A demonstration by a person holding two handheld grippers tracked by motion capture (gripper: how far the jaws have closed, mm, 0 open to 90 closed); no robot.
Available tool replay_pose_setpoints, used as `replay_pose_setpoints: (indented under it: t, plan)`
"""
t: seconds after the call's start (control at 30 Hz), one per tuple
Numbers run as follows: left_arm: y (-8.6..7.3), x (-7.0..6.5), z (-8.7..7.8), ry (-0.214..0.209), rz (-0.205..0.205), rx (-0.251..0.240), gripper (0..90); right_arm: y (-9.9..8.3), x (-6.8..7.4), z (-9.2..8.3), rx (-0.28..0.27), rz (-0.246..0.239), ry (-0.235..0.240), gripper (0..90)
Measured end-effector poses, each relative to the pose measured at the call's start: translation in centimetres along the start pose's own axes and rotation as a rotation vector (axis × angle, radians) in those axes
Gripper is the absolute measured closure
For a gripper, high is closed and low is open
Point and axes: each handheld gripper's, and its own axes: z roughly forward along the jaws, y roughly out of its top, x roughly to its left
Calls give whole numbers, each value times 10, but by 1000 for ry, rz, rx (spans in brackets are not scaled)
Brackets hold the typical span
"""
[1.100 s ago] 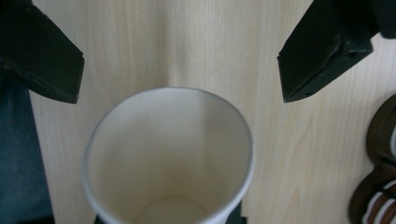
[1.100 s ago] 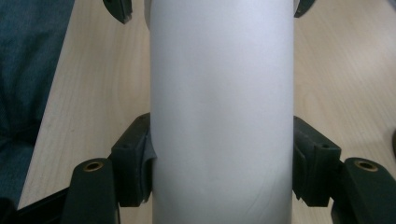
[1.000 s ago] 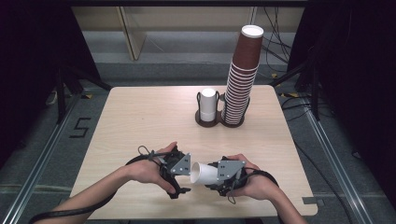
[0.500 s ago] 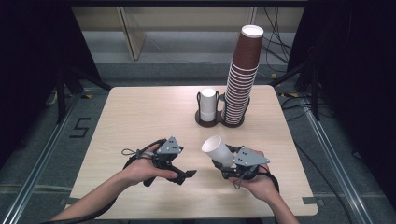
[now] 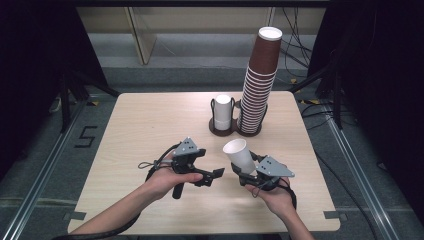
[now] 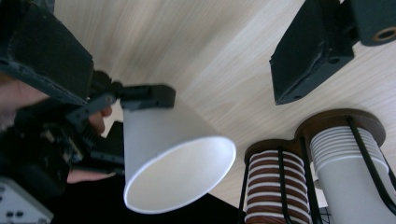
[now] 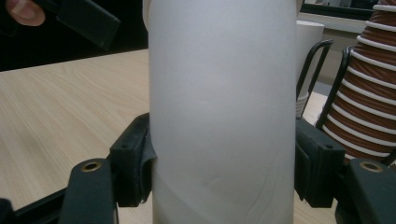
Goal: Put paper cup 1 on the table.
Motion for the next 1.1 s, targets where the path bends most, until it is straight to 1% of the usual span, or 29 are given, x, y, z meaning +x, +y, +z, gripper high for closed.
replay_pose_setpoints:
  t: [0.03,0.1,0.13,0.17,0.2,0.23,0.27,0.3,0.33,0.37,0.47,0.5,0.53,0.57,0.6,0.67,0.7,0.73,0.77,0.8,0.83,0.87,0.9,0.97,1.03,1.07,1.1]
  plan:
    - [1,-1,2,4,-5,-6,54,0,1,1,-12,-3,-15,337]
    - [3,-2,8,-3,-14,-18,49,0,3,1,9,8,3,336]
    - [3,-2,8,-3,-14,-18,47,0,3,1,9,8,3,336]
    - [3,-2,11,-4,-22,-22,47,0,4,1,17,20,7,336]
    - [4,-2,12,-4,-32,-19,45,0,6,1,18,39,1,336]
    - [4,-2,14,-3,-45,-22,44,0,5,2,4,19,-2,336]
    - [4,-2,17,-7,-55,-26,44,-1,4,3,-1,15,2,336]
    - [4,-2,18,-7,-59,-24,37,0,4,4,-3,-7,-2,336]
    - [3,-1,20,-14,-58,-23,37,0,4,4,-3,-7,-2,336]
    - [2,-1,24,-16,-62,-20,21,0,6,4,4,7,7,336]
    - [0,1,27,-19,-69,-14,18,0,7,5,11,8,7,336]
    - [0,1,28,-21,-75,-17,18,0,7,6,-1,-8,3,336]
    - [-1,2,30,-23,-79,-24,17,-1,8,6,6,5,14,336]
    - [0,3,30,-18,-88,-16,15,-1,8,7,6,1,17,336]
    - [0,3,30,-18,-88,-16,14,-1,8,7,6,1,17,336]
    - [0,6,31,-17,-112,-28,14,0,9,8,4,4,22,336]
    - [0,7,32,-24,-127,-31,14,0,9,8,-1,-2,10,336]
    - [0,7,33,-25,-143,-36,14,1,9,9,-7,-8,9,336]
    - [-1,8,33,-33,-155,-43,13,1,10,9,-11,0,29,336]
    - [-1,9,34,-43,-171,-46,13,2,10,9,-8,3,32,336]
    - [-1,10,34,-40,-171,-40,13,2,10,8,-4,-8,16,336]
    - [-1,10,34,-40,-171,-40,13,2,10,8,-4,-8,16,336]
    - [-1,9,35,-44,-172,-42,13,3,9,8,-12,-28,6,337]
    - [-1,9,35,-50,-172,-43,13,4,9,8,-7,-23,13,336]
    - [-1,9,36,-56,-175,-43,13,4,9,8,-8,-25,10,336]
    - [-1,8,36,-58,-179,-45,14,4,11,8,-7,-12,20,336]
    - [-1,8,36,-58,-179,-45,14,4,11,8,-7,-12,20,336]
